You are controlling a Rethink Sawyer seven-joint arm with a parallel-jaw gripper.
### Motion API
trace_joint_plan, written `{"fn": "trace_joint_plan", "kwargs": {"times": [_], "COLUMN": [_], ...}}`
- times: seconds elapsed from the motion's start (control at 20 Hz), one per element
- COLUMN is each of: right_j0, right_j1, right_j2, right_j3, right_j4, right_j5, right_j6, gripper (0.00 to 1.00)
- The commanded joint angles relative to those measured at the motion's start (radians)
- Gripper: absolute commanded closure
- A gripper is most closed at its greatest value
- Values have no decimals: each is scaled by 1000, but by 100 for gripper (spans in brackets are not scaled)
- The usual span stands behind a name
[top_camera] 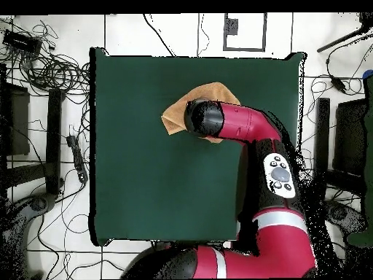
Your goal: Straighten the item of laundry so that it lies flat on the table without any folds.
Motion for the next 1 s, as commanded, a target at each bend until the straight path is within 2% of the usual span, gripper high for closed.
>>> {"fn": "trace_joint_plan", "kwargs": {"times": [0.05, 1.0], "right_j0": [35, 44], "right_j1": [63, 66], "right_j2": [51, 39], "right_j3": [71, 75], "right_j4": [-4, 9], "right_j5": [-30, -25], "right_j6": [136, 158], "gripper": [0, 0]}}
